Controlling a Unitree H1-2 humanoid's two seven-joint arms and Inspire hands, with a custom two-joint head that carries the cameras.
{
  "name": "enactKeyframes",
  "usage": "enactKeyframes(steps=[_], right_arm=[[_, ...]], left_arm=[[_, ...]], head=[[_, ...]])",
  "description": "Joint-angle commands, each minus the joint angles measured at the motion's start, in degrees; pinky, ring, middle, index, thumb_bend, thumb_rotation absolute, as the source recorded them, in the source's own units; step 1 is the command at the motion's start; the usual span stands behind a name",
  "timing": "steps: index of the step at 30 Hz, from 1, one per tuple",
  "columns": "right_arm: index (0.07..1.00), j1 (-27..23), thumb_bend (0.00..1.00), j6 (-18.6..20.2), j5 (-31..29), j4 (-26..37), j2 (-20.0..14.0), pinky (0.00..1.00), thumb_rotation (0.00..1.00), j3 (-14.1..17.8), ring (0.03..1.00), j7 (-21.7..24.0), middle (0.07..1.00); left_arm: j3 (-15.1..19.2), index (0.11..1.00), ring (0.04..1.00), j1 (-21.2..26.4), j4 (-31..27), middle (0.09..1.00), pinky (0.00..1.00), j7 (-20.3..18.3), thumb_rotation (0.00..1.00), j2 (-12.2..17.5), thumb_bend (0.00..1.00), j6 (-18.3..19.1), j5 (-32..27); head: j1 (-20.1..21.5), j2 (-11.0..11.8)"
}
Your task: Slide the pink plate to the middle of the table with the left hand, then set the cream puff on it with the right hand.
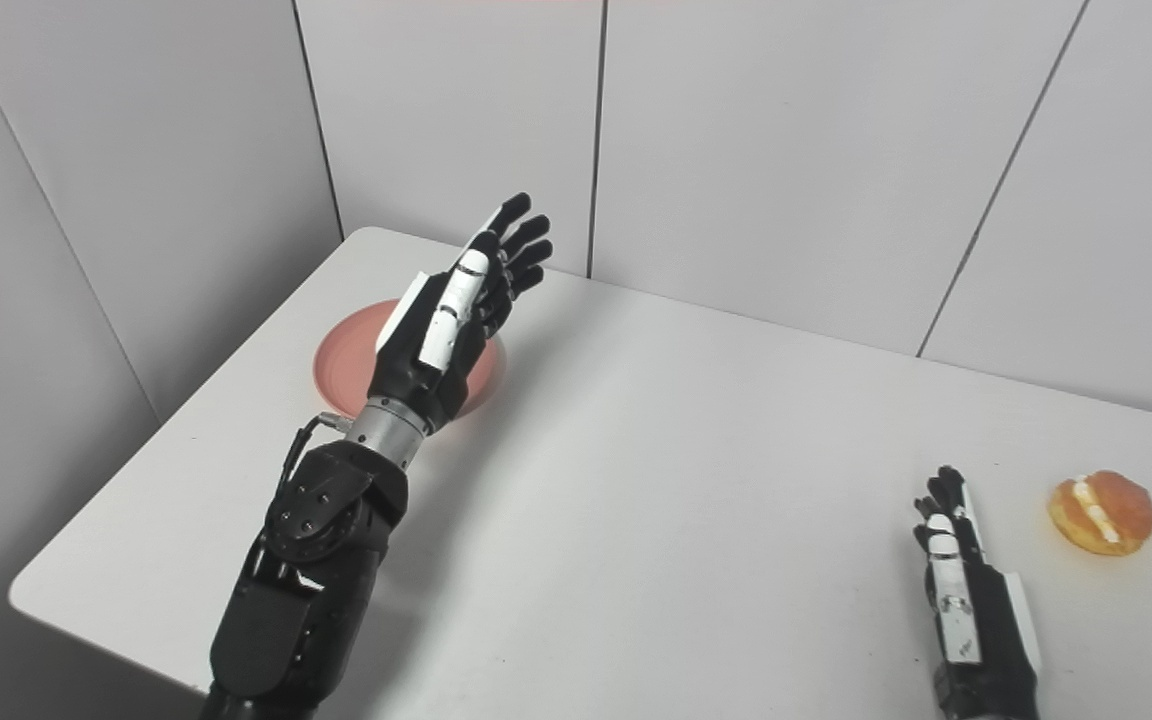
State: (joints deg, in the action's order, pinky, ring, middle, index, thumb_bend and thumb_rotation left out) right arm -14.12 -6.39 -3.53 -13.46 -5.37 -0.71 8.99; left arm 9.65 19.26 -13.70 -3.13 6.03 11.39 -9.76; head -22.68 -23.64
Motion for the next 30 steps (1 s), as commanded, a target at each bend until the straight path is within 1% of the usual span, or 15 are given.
enactKeyframes(steps=[1, 5, 9, 11, 16, 20, 26, 30], right_arm=[[1.000, 3.07, 0.08, -2.22, -0.29, -3.92, 1.10, 1.00, 1.00, -0.17, 1.000, -0.26, 1.000], [1.000, 3.09, 0.09, -2.55, -0.65, -4.03, 1.10, 1.00, 1.00, -0.12, 1.000, 0.11, 1.000], [1.000, 3.17, 0.09, -2.59, -0.66, -3.95, 1.17, 1.00, 1.00, -0.12, 1.000, 0.11, 1.000], [1.000, 3.28, 0.10, -2.16, -0.38, -3.61, 1.31, 1.00, 1.00, -0.15, 1.000, -0.21, 1.000], [1.000, 3.29, 0.09, -2.04, -0.25, -3.70, 1.35, 1.00, 1.00, -0.21, 1.000, -0.29, 1.000], [1.000, 3.38, 0.09, -1.55, -0.40, -3.21, 1.56, 1.00, 1.00, -0.14, 1.000, -0.40, 1.000], [1.000, 3.56, 0.10, -0.76, -0.28, -2.83, 1.46, 1.00, 1.00, -0.12, 1.000, -0.44, 1.000], [1.000, 3.52, 0.11, -0.76, -0.56, -2.97, 1.58, 1.00, 1.00, 0.03, 1.000, -0.49, 1.000]], left_arm=[[0.89, 0.992, 0.991, 2.92, -1.06, 0.995, 0.99, 0.89, 1.00, 1.10, 0.43, -2.28, -0.30], [3.02, 0.990, 0.986, 4.22, 0.33, 0.997, 1.00, 1.36, 1.00, 2.85, 0.42, -3.83, -0.54], [4.76, 0.985, 0.982, 5.05, 1.36, 0.992, 0.99, 2.36, 1.00, 4.09, 0.44, -4.00, -0.44], [6.24, 0.978, 0.978, 5.68, 2.52, 0.987, 0.98, 2.87, 1.00, 4.86, 0.43, -4.20, -1.37], [8.97, 0.982, 0.981, 6.80, 5.71, 0.989, 0.98, 2.92, 1.00, 7.20, 0.43, -5.32, -2.86], [10.35, 0.984, 0.982, 7.50, 8.51, 0.992, 0.98, 2.85, 1.00, 8.95, 0.44, -6.84, -3.86], [12.74, 0.965, 0.970, 8.80, 13.80, 0.978, 0.98, 3.26, 1.00, 12.29, 0.45, -8.01, -4.67], [13.91, 0.968, 0.968, 9.07, 16.51, 0.978, 0.97, 3.24, 1.00, 13.82, 0.45, -8.34, -5.31]], head=[[0.05, -0.05], [-0.02, 0.02], [-0.19, 0.04], [-0.25, 0.16], [-0.47, 0.36], [-0.48, 0.54], [-0.68, 0.64], [-0.80, 0.58]])
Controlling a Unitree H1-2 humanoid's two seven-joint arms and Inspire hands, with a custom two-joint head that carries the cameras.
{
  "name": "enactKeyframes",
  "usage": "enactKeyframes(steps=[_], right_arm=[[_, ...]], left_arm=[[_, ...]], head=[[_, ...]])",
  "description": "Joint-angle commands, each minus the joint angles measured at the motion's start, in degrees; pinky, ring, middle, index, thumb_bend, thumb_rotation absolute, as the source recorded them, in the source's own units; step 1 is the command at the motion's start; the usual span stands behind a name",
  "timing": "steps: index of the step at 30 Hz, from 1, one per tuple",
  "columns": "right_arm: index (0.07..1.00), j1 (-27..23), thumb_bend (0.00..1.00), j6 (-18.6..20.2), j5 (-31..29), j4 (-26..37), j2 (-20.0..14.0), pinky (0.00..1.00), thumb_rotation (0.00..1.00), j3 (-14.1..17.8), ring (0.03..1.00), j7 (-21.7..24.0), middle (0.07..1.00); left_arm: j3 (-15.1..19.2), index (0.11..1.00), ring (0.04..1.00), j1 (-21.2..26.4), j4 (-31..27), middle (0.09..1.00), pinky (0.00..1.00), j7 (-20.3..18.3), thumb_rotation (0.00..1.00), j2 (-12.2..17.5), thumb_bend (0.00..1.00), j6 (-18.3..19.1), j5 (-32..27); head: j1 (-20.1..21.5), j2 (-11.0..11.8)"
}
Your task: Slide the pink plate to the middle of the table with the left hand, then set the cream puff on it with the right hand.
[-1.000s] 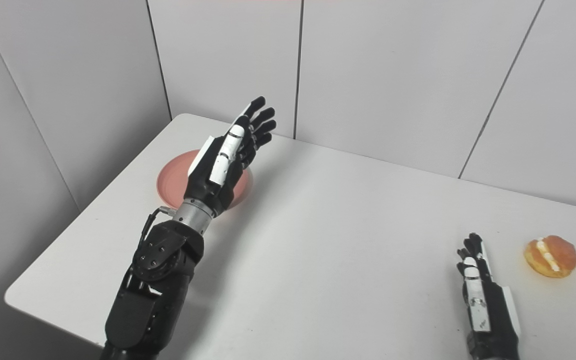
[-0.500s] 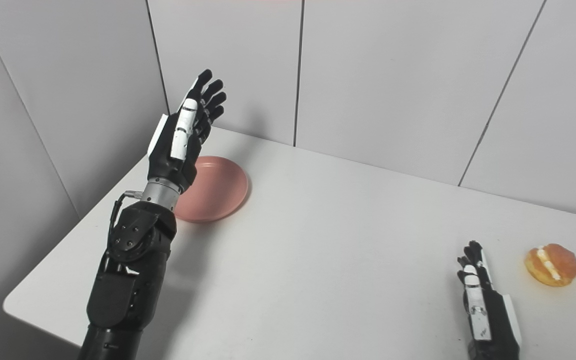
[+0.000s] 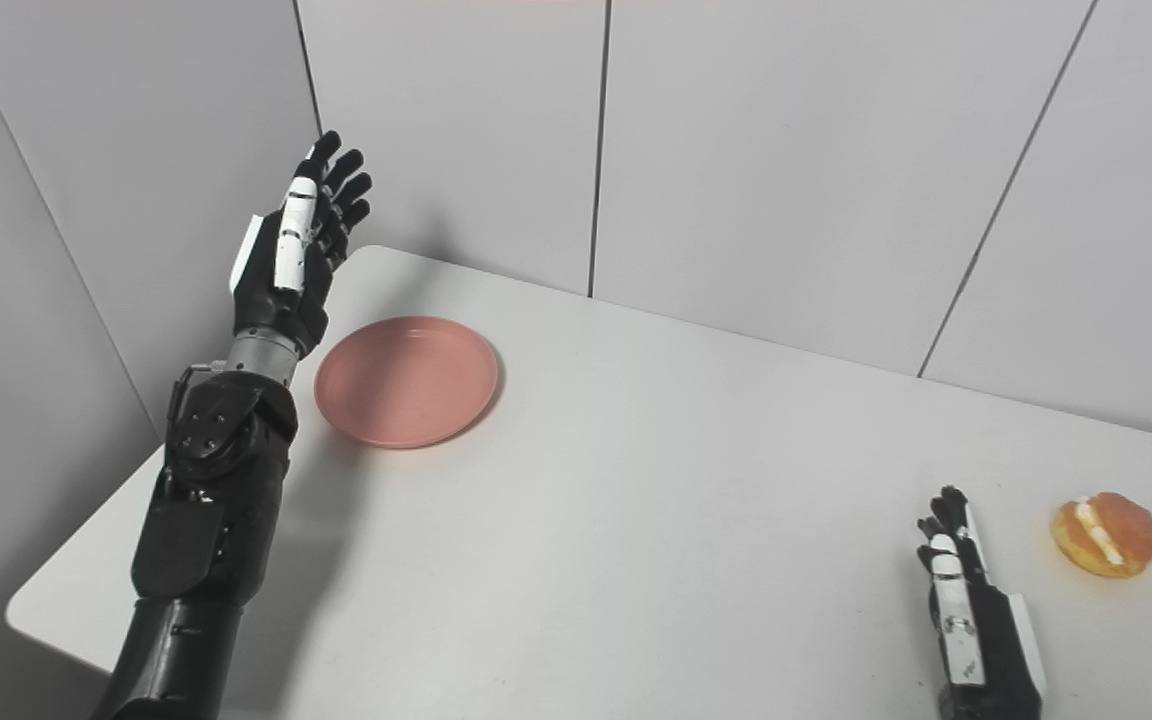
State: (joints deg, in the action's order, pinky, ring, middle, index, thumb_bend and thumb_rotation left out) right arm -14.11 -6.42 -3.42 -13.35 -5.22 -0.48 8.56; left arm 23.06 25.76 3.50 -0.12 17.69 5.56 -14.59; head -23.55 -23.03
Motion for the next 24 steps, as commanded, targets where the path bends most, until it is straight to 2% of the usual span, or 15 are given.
enactKeyframes(steps=[1, 13, 21, 24], right_arm=[[1.000, 3.49, 0.11, -0.85, -0.80, -3.19, 1.43, 1.00, 1.00, -0.19, 1.000, -0.01, 1.000], [1.000, 3.49, 0.11, -1.27, -1.31, -3.68, 1.19, 1.00, 1.00, -0.19, 1.000, 0.45, 1.000], [1.000, 3.69, 0.12, -0.81, -0.97, -2.71, 1.18, 1.00, 1.00, -0.25, 1.000, 0.22, 1.000], [1.000, 3.61, 0.11, -0.72, -0.83, -2.69, 1.15, 1.00, 1.00, -0.26, 1.000, 0.17, 1.000]], left_arm=[[0.64, 0.969, 0.970, 2.57, -0.40, 0.980, 0.97, 0.22, 1.00, 2.32, 0.46, -2.52, -0.65], [2.33, 0.949, 0.955, 2.48, 6.28, 0.956, 0.97, 0.11, 1.00, 4.60, 0.43, -1.88, -2.97], [2.69, 0.941, 0.946, 2.40, 11.52, 0.948, 0.95, -0.06, 1.00, 5.14, 0.41, -2.56, -3.36], [2.96, 0.941, 0.953, 2.43, 13.10, 0.955, 0.97, -0.11, 1.00, 5.18, 0.40, -1.75, -3.97]], head=[[0.07, -0.03], [-0.05, -0.16], [0.17, -0.61], [0.53, -0.58]])
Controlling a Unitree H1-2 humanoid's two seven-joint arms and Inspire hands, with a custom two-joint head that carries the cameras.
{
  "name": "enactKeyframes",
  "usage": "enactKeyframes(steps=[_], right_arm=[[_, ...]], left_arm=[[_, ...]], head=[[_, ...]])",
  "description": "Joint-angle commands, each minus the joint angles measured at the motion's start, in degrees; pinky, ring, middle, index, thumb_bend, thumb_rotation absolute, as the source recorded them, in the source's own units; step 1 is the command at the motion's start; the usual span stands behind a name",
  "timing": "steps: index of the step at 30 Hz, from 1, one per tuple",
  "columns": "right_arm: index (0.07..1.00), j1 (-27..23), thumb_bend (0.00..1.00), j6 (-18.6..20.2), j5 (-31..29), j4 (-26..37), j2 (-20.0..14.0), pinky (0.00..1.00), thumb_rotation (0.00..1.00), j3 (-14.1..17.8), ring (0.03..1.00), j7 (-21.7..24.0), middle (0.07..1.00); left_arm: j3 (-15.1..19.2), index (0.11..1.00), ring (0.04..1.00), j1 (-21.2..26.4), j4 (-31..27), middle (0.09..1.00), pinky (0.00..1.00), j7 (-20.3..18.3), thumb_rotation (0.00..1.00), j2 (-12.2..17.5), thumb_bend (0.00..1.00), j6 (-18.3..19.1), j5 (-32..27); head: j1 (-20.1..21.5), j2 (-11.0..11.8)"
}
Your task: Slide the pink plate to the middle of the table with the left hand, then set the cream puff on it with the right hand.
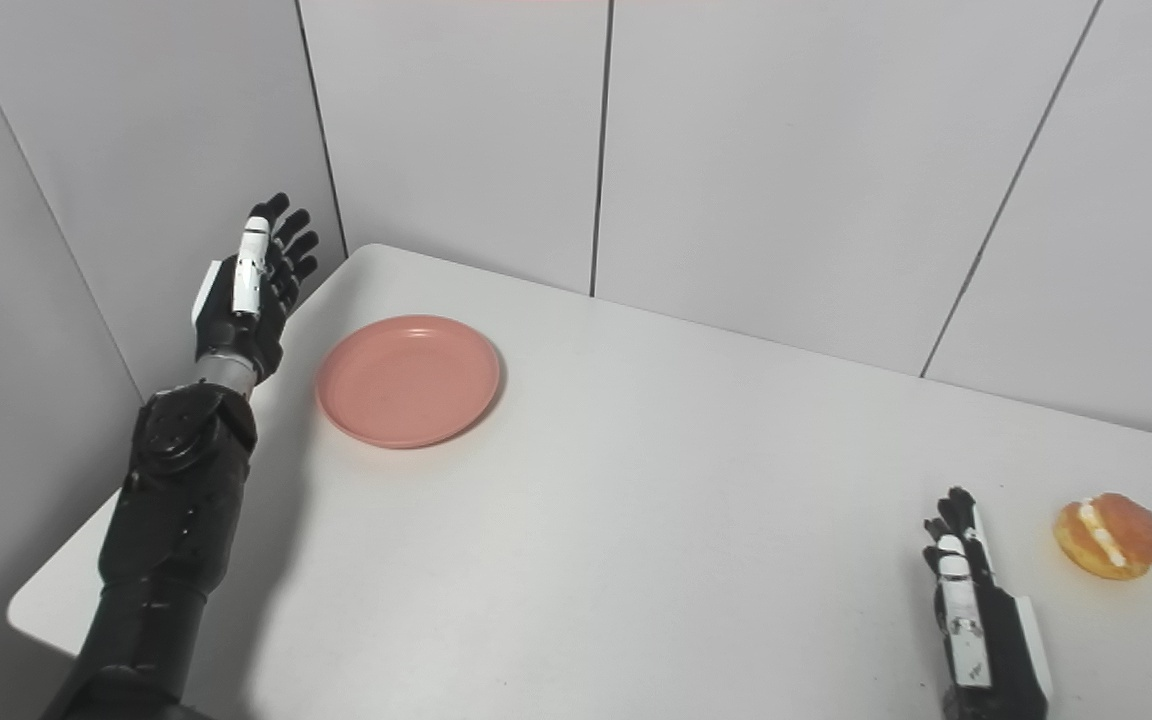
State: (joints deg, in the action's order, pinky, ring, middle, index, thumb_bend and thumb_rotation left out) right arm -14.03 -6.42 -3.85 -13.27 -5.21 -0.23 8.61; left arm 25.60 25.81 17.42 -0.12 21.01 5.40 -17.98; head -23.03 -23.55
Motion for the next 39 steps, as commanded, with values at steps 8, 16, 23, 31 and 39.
enactKeyframes(steps=[8, 16, 23, 31, 39], right_arm=[[1.000, 3.72, 0.09, -1.34, -0.33, -2.57, 1.33, 1.00, 1.00, -0.52, 1.000, -0.01, 1.000], [1.000, 3.72, 0.09, -1.37, -0.15, -2.70, 1.14, 1.00, 1.00, -0.61, 1.000, 0.18, 1.000], [1.000, 3.76, 0.09, -1.51, 0.27, -2.71, 0.88, 1.00, 1.00, -0.68, 1.000, 0.16, 1.000], [1.000, 3.64, 0.10, -1.45, -0.29, -2.96, 1.16, 1.00, 1.00, -0.39, 1.000, 0.24, 1.000], [1.000, 3.67, 0.11, -1.22, -0.83, -2.64, 1.24, 1.00, 1.00, -0.35, 1.000, 0.51, 1.000]], left_arm=[[0.70, 0.934, 0.952, 2.97, 4.97, 0.949, 0.90, -1.09, 1.00, 2.06, 0.37, -2.28, -2.81], [1.17, 0.939, 0.941, 3.57, 9.55, 0.944, 0.95, -0.82, 1.00, 2.69, 0.37, -2.98, -3.24], [1.08, 0.940, 0.927, 4.41, 15.48, 0.934, 0.95, -0.54, 1.00, 3.44, 0.36, -5.41, -2.79], [0.97, 0.919, 0.966, 4.60, 20.33, 0.956, 0.98, -3.12, 1.00, 2.81, 0.33, -6.80, -5.00], [-0.96, 0.962, 0.963, 4.10, 22.68, 0.970, 0.98, -6.24, 1.00, 2.24, 0.33, -7.59, -4.94]], head=[[0.04, -0.23], [0.03, -0.47], [0.10, -0.65], [0.30, -1.13], [0.70, -1.91]])
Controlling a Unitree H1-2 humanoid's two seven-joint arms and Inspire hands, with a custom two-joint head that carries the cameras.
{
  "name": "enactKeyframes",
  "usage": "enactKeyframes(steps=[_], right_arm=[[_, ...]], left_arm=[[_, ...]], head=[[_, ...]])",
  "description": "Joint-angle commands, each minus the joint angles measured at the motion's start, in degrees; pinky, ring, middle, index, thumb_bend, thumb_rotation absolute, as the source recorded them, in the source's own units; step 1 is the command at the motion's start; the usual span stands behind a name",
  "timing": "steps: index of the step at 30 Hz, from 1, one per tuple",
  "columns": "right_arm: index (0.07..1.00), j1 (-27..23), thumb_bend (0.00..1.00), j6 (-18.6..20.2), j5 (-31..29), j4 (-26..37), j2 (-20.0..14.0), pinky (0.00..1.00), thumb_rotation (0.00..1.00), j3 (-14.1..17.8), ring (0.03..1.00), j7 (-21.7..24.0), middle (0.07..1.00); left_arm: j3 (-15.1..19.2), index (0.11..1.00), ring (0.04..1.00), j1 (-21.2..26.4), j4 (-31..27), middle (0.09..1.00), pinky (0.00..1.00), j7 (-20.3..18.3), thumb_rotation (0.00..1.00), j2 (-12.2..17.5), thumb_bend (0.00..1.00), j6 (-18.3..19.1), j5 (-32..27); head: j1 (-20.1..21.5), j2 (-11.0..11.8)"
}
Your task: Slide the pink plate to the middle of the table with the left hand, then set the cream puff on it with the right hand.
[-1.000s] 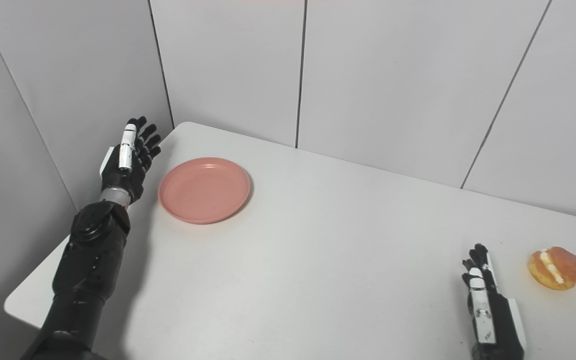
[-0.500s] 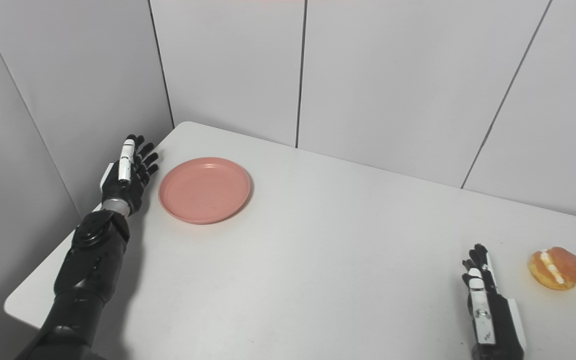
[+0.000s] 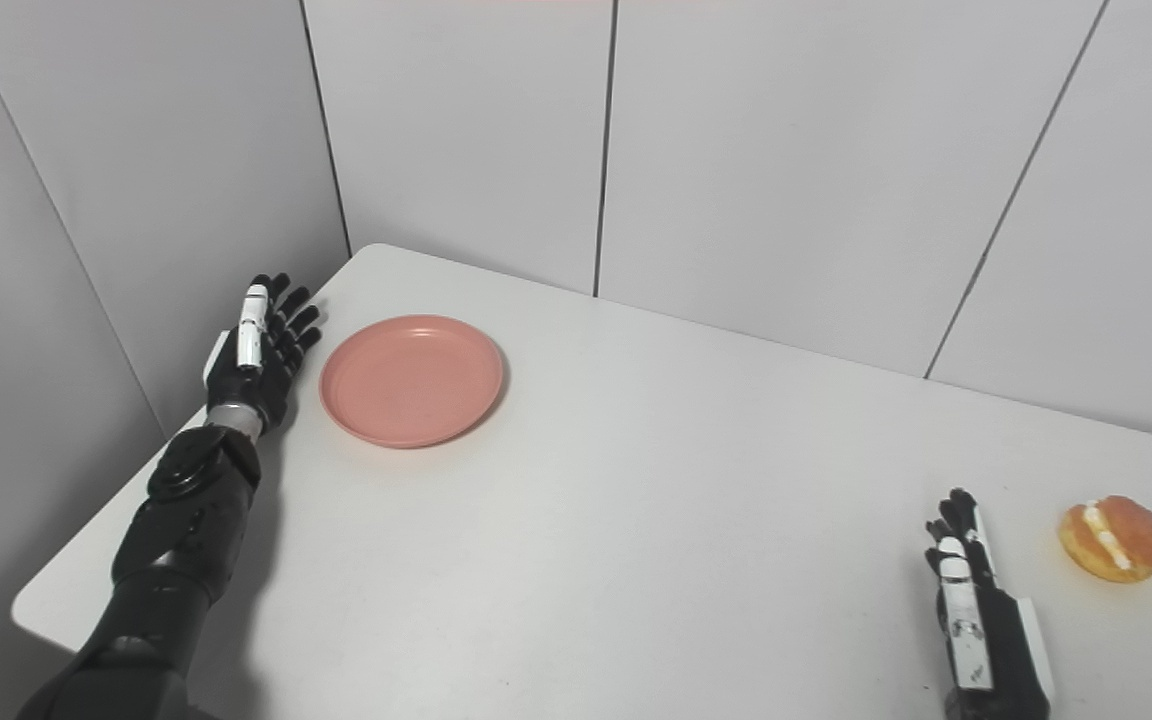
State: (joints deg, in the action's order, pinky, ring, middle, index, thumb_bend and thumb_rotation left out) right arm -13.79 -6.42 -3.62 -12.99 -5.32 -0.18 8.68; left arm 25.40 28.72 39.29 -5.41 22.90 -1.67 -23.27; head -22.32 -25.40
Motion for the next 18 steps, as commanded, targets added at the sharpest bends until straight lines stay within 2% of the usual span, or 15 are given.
enactKeyframes(steps=[1, 7, 12, 18], right_arm=[[1.000, 3.41, 0.12, -1.29, -0.99, -2.99, 1.32, 1.00, 1.00, -0.41, 1.000, 0.42, 1.000], [1.000, 3.52, 0.13, -0.24, -0.85, -2.31, 1.59, 1.00, 1.00, -0.40, 1.000, 0.13, 1.000], [1.000, 3.67, 0.12, -1.45, -0.01, -2.11, 1.70, 1.00, 1.00, -0.62, 0.999, -0.23, 1.000], [1.000, 3.56, 0.12, -0.24, -0.07, -1.62, 2.06, 1.00, 1.00, -0.77, 1.000, -0.47, 1.000]], left_arm=[[-0.89, 0.961, 0.963, 1.18, 1.07, 0.967, 0.99, -1.08, 1.00, 0.16, 0.35, -0.53, 0.22], [-2.12, 0.945, 0.960, 0.47, -0.19, 0.955, 0.99, -1.38, 1.00, -1.05, 0.38, 0.83, -0.31], [-3.25, 0.940, 0.947, -1.03, -4.27, 0.945, 0.97, -1.09, 1.00, -2.49, 0.39, 3.13, -0.37], [-4.70, 0.949, 0.955, -2.65, -8.14, 0.956, 0.97, -2.25, 1.00, -3.60, 0.39, 5.23, -0.48]], head=[[0.02, -0.08], [0.39, -0.54], [1.47, -1.52], [2.26, -2.17]])
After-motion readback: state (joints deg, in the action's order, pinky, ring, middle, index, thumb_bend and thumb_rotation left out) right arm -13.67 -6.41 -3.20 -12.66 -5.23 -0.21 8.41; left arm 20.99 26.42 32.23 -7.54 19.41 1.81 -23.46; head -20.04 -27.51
